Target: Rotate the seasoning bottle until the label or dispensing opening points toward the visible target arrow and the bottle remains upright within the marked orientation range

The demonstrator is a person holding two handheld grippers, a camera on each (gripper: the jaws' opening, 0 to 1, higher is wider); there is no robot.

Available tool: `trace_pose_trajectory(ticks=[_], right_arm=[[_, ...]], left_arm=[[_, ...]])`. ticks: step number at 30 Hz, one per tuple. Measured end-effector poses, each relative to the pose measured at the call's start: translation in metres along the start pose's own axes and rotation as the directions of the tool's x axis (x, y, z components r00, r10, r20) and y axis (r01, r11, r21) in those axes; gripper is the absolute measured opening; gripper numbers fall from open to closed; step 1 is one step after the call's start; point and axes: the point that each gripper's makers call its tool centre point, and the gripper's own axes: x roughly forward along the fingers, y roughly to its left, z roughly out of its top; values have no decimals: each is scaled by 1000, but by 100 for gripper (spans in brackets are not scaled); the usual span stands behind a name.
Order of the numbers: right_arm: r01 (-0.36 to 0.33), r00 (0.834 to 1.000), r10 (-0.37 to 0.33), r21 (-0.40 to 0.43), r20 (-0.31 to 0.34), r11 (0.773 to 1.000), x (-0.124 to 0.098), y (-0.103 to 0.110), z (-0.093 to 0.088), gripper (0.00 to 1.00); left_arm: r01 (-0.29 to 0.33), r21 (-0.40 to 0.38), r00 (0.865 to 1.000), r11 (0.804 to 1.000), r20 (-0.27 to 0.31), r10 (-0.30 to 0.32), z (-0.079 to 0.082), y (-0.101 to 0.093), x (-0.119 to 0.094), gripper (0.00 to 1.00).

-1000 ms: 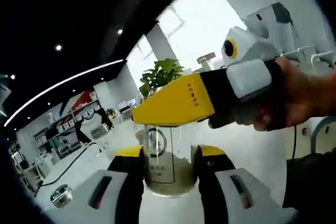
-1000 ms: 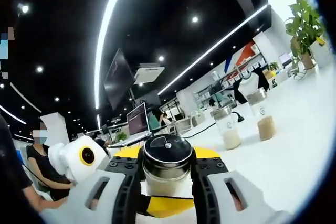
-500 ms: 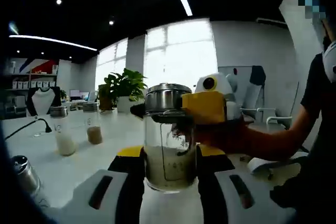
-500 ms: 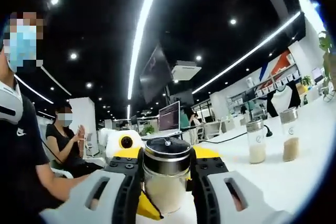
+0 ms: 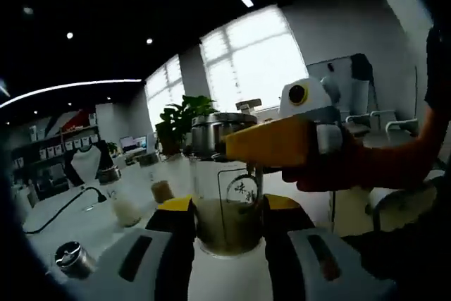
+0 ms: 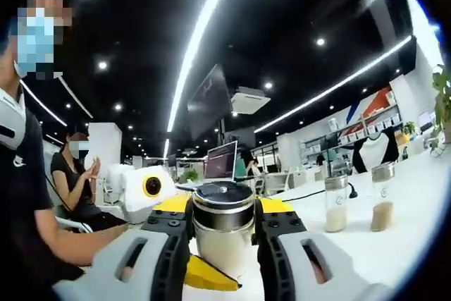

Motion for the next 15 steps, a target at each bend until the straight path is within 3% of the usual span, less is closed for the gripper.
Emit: trace_pose_trajectory(ticks=[4,8,9,15], right_arm=[[76,995,-81,90,52,993,2,-12,6,32],[165,986,-165,59,3,985,1,-24,-1,32],[171,985,-171,62,2,983,2,-24,-1,33],[230,973,-230,71,-10,970,4,-30,-6,33]], left_arm=[[-106,27,994,994,34,105,8,14,-2,38],[-145,85,989,986,10,144,8,17,-2,38],[-166,120,986,979,2,167,8,19,-2,38],[-236,162,970,958,-12,241,1,25,1,38]])
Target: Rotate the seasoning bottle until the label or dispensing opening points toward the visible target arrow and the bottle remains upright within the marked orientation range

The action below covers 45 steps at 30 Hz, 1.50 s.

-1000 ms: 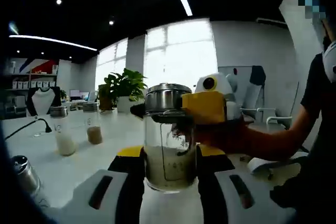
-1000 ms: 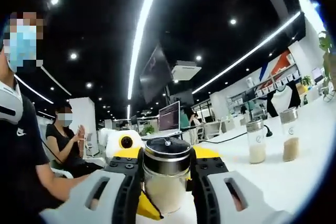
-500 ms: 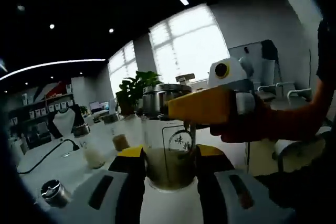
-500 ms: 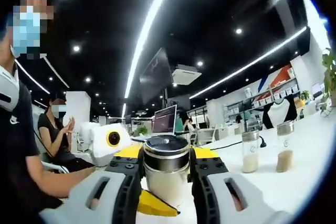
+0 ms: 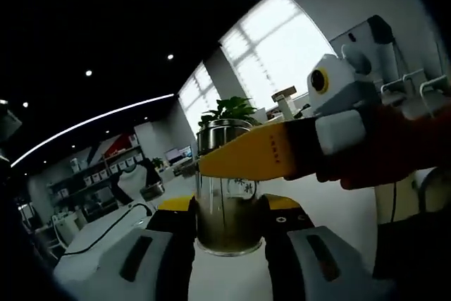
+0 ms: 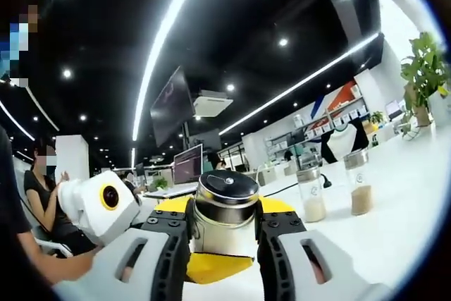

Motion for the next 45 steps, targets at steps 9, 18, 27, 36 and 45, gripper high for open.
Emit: trace_pose_trajectory(ticks=[9,18,27,36,45], right_arm=[[35,998,-34,17,-50,999,-1,-7,-9,31],[23,998,-22,25,-52,999,-2,-10,-7,31],[-4,996,1,-36,-87,999,2,-4,-12,30],[-30,993,21,-80,-117,996,5,1,-16,30],[-19,990,3,-116,-142,993,5,-4,-15,30]], left_arm=[[-42,83,996,996,-74,48,-13,4,5,38],[89,-66,996,994,2,-90,-9,-1,5,38],[206,-107,976,973,-57,-212,-26,-10,1,45],[244,-74,967,967,-63,-248,-20,-7,-11,52],[248,-5,966,969,-74,-248,-10,2,-28,62]])
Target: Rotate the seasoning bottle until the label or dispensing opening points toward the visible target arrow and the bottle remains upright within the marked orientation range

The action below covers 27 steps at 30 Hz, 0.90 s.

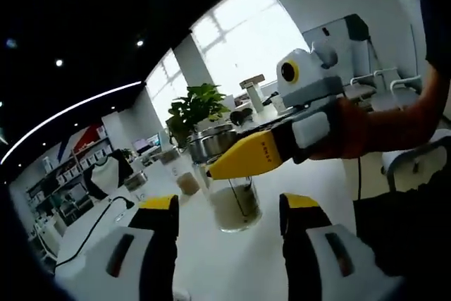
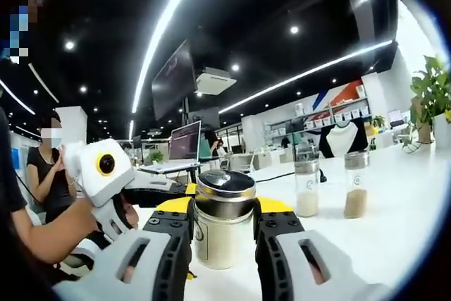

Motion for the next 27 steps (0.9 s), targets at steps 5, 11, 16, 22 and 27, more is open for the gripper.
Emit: trace_pose_trajectory(ticks=[5,11,16,22,27], right_arm=[[9,999,-9,-10,-33,1000,6,-5,-3,30],[6,998,-7,-12,-69,1000,15,-6,-13,31],[1,995,-1,-7,-99,1000,24,-7,-23,31],[-6,992,3,-27,-125,1000,31,-10,-31,31],[-26,987,14,-77,-159,997,38,-13,-39,31]], left_arm=[[-27,-30,998,999,51,28,14,10,-16,64],[-101,-132,980,986,160,122,29,37,-39,67],[-122,-234,966,965,196,170,29,53,-54,81],[-163,-274,966,948,151,210,13,67,-61,96],[-152,-335,977,930,90,192,-8,68,-61,100]])
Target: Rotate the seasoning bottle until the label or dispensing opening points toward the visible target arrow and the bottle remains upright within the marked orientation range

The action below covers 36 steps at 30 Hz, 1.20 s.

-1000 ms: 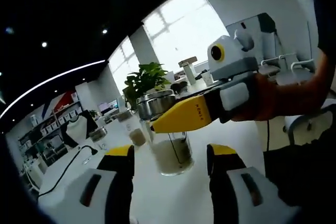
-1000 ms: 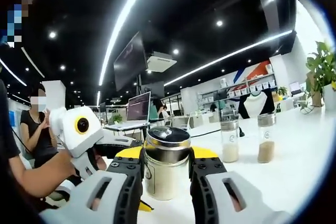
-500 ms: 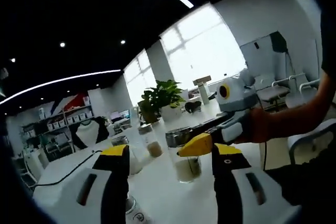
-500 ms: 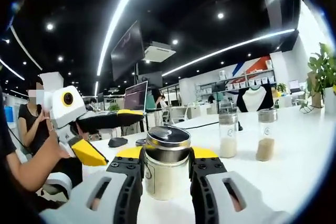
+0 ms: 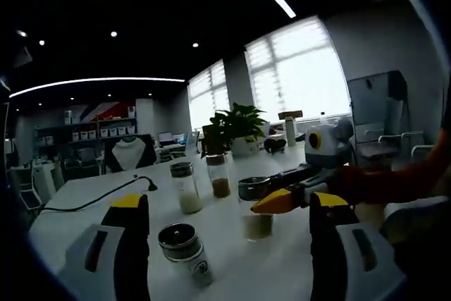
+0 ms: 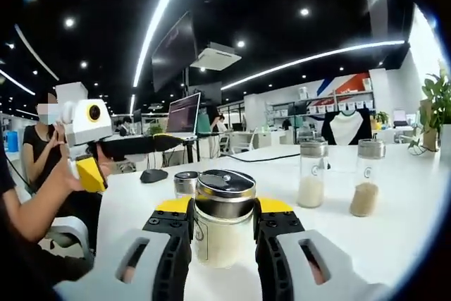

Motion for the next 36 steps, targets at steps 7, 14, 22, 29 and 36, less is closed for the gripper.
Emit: trace_pose_trajectory(ticks=[7,14,22,29,36], right_arm=[[-67,997,65,-52,-40,996,14,3,-11,31],[-104,993,99,-77,-65,992,23,3,-17,31],[-111,990,100,-122,-94,986,29,1,-27,31],[-138,987,126,-133,-98,981,32,-4,-28,31],[-156,985,144,-138,-91,978,31,-1,-28,31]], left_arm=[[-5,-24,1000,1000,-21,4,-8,6,-6,100],[-29,-61,999,998,-44,26,-15,18,-15,100],[-45,-63,997,997,-62,41,-21,23,-19,100],[-31,-45,997,999,-76,28,-25,22,-22,100],[-6,-32,997,999,-71,3,-24,18,-22,100]])
